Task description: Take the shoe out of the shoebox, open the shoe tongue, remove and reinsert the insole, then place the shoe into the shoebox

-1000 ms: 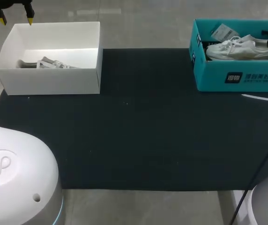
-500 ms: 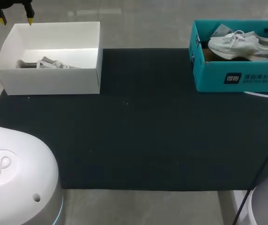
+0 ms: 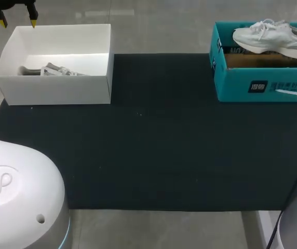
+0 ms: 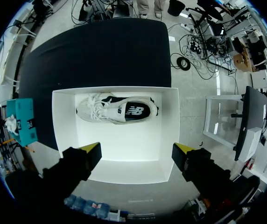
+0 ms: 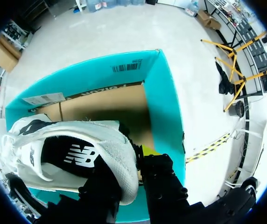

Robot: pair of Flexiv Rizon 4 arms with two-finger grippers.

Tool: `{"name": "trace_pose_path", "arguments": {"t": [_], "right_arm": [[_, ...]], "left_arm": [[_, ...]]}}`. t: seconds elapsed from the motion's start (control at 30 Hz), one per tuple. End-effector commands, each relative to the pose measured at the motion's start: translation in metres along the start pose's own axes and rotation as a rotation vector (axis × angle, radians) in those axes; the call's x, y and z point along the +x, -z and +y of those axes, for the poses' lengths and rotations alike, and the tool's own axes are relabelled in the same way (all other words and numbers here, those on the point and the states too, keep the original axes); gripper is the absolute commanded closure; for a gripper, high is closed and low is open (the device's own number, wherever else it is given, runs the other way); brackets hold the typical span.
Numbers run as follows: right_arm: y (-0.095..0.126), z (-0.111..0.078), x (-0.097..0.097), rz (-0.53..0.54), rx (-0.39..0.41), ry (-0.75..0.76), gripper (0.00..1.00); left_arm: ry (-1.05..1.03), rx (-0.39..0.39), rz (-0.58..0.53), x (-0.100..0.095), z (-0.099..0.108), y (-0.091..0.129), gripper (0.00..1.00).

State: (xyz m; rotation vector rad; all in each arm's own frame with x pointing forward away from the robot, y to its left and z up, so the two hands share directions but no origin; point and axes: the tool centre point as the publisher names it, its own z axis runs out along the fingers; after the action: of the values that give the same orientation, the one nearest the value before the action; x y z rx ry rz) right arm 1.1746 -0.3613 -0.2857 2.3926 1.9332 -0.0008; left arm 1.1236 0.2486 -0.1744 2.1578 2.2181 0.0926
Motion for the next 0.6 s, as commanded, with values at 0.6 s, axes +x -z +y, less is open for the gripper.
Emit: {"name": "trace_pose_path", "arguments": {"t": [0.6], "right_arm": [[0.118, -0.025, 0.020, -0.094, -0.044, -0.039, 1.00]], "left_arm": [[-0.001, 0.000, 0.002, 0.000, 0.000, 0.000, 0.00]]}}
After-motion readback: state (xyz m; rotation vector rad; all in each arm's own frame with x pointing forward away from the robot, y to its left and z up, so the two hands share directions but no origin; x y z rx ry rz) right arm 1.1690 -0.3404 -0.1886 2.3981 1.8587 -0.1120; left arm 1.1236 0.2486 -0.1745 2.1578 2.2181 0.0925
